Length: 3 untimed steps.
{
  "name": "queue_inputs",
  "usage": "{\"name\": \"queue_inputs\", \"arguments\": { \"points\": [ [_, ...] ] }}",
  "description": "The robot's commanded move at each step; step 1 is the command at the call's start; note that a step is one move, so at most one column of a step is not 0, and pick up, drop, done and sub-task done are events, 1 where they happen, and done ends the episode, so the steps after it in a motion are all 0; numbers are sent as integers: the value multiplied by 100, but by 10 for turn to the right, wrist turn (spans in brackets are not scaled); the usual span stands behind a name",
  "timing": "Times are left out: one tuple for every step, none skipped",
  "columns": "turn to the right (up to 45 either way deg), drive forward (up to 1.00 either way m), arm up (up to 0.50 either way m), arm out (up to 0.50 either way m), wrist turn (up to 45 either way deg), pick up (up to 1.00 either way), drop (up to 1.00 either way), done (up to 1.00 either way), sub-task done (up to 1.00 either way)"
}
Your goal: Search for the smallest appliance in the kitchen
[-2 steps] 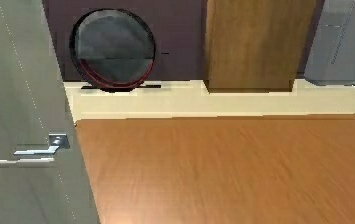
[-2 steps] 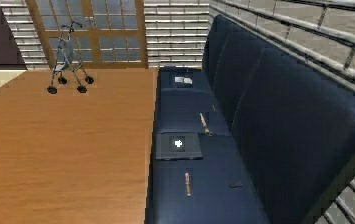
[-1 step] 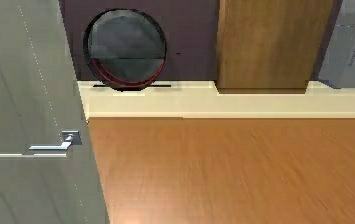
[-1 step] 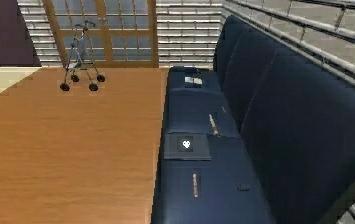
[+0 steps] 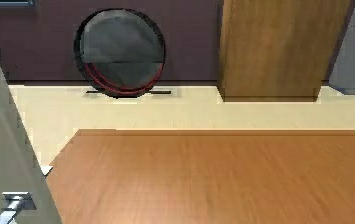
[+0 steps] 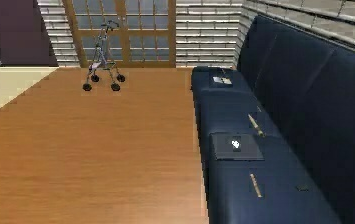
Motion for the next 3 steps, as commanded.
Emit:
{"name": "queue_inputs", "arguments": {
  "points": [
    [390,0,0,0,0,0,0,0,0],
    [0,100,0,0,0,0,0,0,0],
    [0,100,0,0,0,0,0,0,0]
  ]
}}
